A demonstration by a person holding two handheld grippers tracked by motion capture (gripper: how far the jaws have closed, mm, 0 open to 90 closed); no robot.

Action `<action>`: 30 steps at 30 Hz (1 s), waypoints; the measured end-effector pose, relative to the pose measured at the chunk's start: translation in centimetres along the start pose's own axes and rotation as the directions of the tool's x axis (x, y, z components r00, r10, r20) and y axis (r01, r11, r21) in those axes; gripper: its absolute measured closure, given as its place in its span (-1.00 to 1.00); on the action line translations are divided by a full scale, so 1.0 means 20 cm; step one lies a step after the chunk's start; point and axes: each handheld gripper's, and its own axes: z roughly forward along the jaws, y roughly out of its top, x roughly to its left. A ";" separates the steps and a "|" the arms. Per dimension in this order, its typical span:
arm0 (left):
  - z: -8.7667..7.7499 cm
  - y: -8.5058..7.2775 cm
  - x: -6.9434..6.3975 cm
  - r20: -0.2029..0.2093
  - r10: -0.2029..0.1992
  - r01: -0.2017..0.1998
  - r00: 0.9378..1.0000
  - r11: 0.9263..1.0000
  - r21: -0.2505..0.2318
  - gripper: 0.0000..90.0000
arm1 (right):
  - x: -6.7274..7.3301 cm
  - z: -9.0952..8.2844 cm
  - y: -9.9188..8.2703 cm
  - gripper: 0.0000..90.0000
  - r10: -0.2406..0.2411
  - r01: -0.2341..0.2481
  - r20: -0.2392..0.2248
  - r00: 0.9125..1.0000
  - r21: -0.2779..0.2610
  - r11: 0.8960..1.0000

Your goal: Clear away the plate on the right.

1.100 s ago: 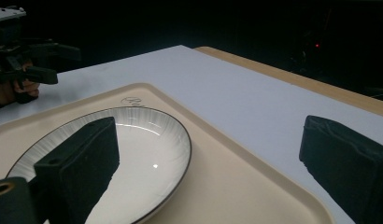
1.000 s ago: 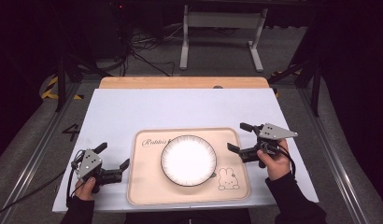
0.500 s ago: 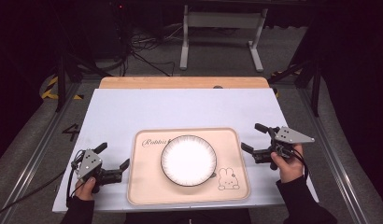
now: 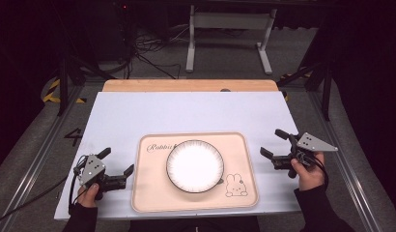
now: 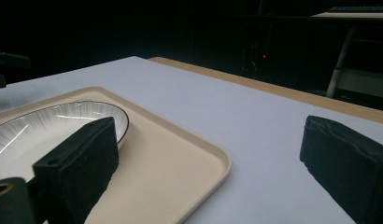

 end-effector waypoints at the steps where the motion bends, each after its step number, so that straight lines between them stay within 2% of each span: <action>1: 0.00 0.00 0.00 0.000 0.000 0.000 1.000 1.000 -0.001 -0.99 | -0.01 -0.02 -0.02 -0.90 0.013 -0.013 0.002 1.000 -0.013 1.000; 10: 0.00 0.00 0.00 0.001 0.001 -0.001 1.000 1.000 -0.001 -0.99 | -0.04 -0.07 -0.09 -0.90 0.018 -0.017 0.018 1.000 -0.034 0.999; 24: 0.00 0.00 0.00 0.001 0.001 -0.001 1.000 1.000 -0.001 -0.99 | -0.06 -0.09 -0.22 -0.90 0.016 -0.015 0.034 0.999 -0.037 0.999; 27: 0.00 0.00 0.00 0.001 0.004 -0.004 1.000 1.000 -0.002 -0.99 | -0.07 -0.10 -0.23 -0.90 0.030 -0.028 0.037 0.999 -0.056 0.998; 30: 0.00 0.00 0.00 0.000 0.004 -0.004 1.000 1.000 -0.002 -0.99 | -0.06 -0.10 -0.23 -0.90 0.021 -0.019 0.036 0.999 -0.056 0.998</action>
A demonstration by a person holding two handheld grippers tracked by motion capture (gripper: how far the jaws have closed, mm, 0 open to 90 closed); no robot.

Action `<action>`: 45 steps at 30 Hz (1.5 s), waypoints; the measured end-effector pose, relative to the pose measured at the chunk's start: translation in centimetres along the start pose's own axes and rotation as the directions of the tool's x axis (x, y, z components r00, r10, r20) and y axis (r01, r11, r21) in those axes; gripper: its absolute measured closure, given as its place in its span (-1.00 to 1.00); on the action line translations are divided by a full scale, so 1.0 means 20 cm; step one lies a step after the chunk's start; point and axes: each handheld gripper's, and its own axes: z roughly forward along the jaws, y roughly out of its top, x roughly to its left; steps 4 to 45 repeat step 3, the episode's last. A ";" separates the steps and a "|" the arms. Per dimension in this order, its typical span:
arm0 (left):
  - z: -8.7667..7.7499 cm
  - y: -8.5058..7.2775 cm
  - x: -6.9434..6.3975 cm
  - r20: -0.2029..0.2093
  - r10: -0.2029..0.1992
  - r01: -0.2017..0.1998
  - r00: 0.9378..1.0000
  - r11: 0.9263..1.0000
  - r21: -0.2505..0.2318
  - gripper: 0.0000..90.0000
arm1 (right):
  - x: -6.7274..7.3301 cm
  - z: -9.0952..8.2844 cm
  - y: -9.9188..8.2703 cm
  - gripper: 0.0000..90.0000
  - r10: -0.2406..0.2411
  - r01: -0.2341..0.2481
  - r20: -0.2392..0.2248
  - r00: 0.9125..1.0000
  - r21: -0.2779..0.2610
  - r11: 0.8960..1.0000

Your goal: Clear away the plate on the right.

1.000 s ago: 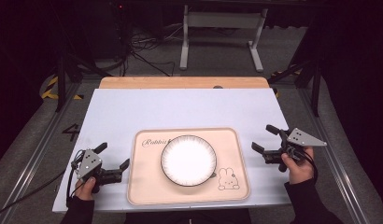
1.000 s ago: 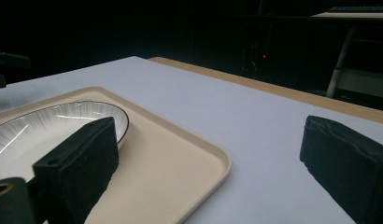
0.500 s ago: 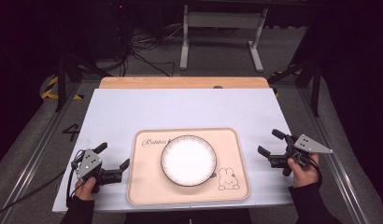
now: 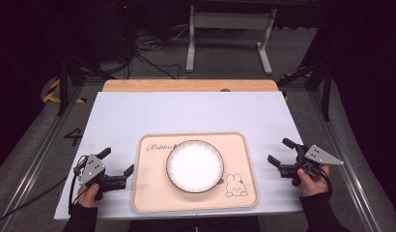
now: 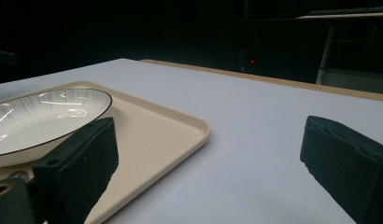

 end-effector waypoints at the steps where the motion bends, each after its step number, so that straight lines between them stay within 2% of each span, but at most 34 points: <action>1: 0.00 0.00 0.00 0.000 0.000 0.000 1.000 1.000 0.000 -0.99 | 0.00 0.00 0.00 -0.90 0.000 0.000 0.000 1.000 0.000 1.000; 3: 0.00 0.00 0.00 0.000 0.001 -0.001 1.000 1.000 0.001 -0.99 | 0.01 0.00 0.00 -0.90 -0.011 0.011 0.001 1.000 0.005 1.000; 45: 0.00 0.00 0.00 0.000 0.001 -0.001 1.000 1.000 0.001 -0.99 | 0.01 0.00 0.00 -0.90 -0.011 0.011 0.001 1.000 0.005 1.000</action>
